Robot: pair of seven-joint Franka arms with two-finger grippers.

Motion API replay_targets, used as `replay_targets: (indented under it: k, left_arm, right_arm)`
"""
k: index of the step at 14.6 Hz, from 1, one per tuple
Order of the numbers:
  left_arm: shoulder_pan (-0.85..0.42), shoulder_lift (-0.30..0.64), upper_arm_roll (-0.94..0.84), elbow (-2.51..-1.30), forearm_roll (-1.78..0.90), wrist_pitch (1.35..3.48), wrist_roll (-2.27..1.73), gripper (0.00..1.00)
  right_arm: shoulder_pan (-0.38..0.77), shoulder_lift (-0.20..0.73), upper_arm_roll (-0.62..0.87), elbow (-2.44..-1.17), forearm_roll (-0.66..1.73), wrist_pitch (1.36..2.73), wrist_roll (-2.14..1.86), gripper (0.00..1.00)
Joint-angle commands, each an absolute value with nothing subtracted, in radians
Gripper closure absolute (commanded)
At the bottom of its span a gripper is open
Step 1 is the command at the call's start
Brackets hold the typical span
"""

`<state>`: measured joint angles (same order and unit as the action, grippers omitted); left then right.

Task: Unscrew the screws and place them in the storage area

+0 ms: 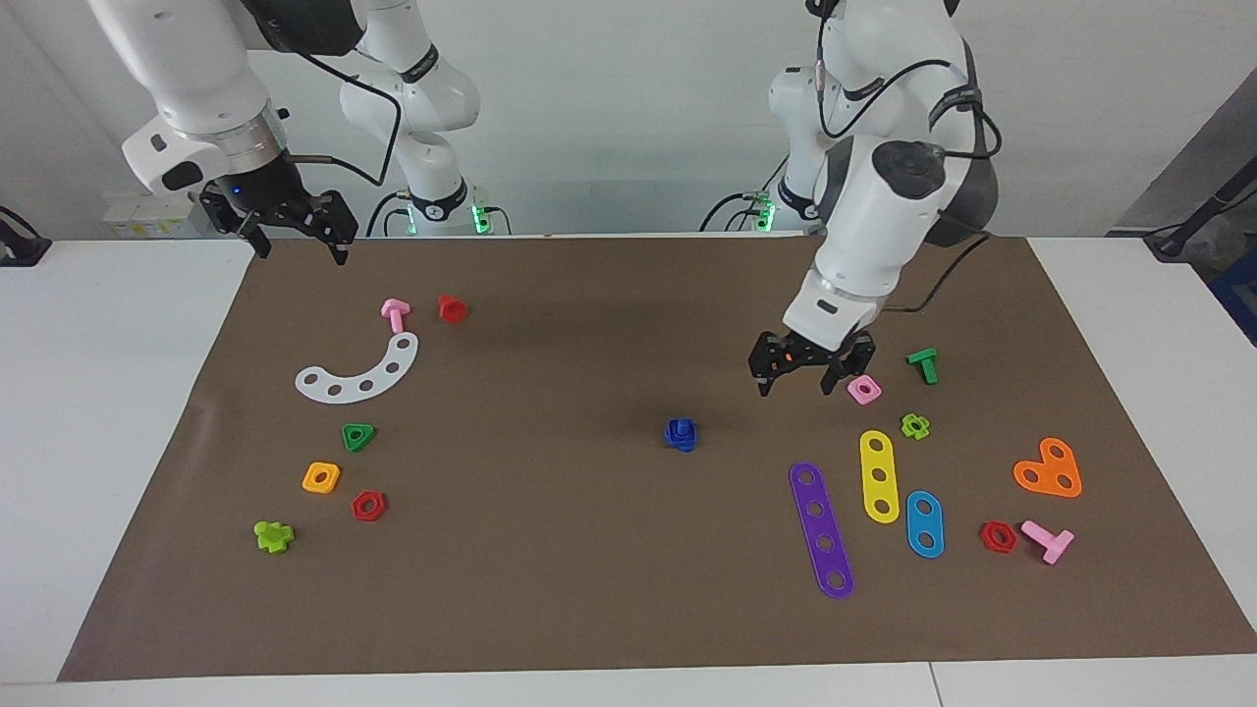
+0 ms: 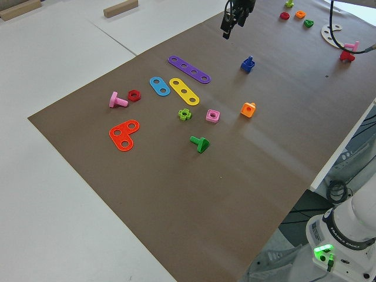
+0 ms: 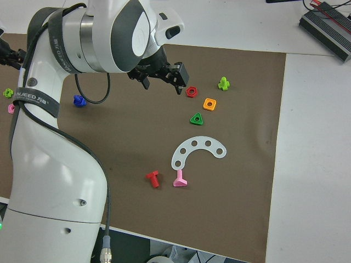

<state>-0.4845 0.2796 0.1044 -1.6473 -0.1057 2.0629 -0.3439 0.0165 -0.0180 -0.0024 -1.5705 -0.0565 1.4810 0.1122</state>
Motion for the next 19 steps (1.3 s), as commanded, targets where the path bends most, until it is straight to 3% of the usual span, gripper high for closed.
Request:
replay_targets:
  k: [1,6,19]
  left_arm:
    - [-0.54,0.353,0.124,-1.652,-0.123,2.175,-0.397,0.07]
    - [-0.61,0.491,0.126,-1.634,-0.115,2.319,-0.43,0.09]
    - [-0.669,0.489,0.126,-1.75,-0.084,2.384,-0.419,0.23]
  right_arm:
    - [0.005,-0.041,0.005,-1.598,-0.035,1.502,0.109,0.0]
    - [0.005,-0.041,0.005,-1.598,-0.035,1.502,0.109,0.0]
    - [0.005,-0.041,0.005,-1.598,-0.035,1.502,0.109,0.0]
